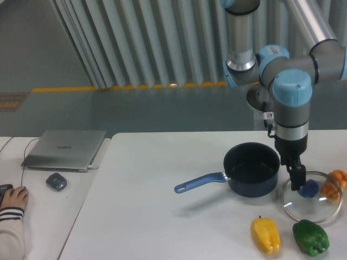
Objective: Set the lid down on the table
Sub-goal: 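Open the gripper, release the blue knob and raise the gripper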
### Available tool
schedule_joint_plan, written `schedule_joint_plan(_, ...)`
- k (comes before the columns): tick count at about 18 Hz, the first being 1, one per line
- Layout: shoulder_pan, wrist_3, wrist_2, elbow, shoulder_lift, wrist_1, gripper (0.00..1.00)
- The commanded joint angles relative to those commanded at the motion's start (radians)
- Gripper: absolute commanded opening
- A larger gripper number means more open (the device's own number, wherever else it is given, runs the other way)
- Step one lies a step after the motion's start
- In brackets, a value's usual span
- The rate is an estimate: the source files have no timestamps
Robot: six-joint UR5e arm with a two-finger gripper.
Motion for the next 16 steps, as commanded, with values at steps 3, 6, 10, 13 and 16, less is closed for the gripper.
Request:
schedule_joint_plan(3, 0.006, 0.002, -0.002, -0.026, 0.003, -0.002, 1.00)
schedule_joint_plan(6, 0.008, -0.002, -0.002, -0.029, 0.021, -0.018, 1.00)
schedule_joint_plan(10, 0.009, -0.005, -0.028, -0.029, 0.028, -0.038, 1.00)
schedule_joint_plan(13, 0.011, -0.008, -0.028, -0.029, 0.038, -0.069, 1.00)
schedule_joint_plan(16, 0.014, -0.023, -0.026, -0.026, 0.040, -0.083, 1.00)
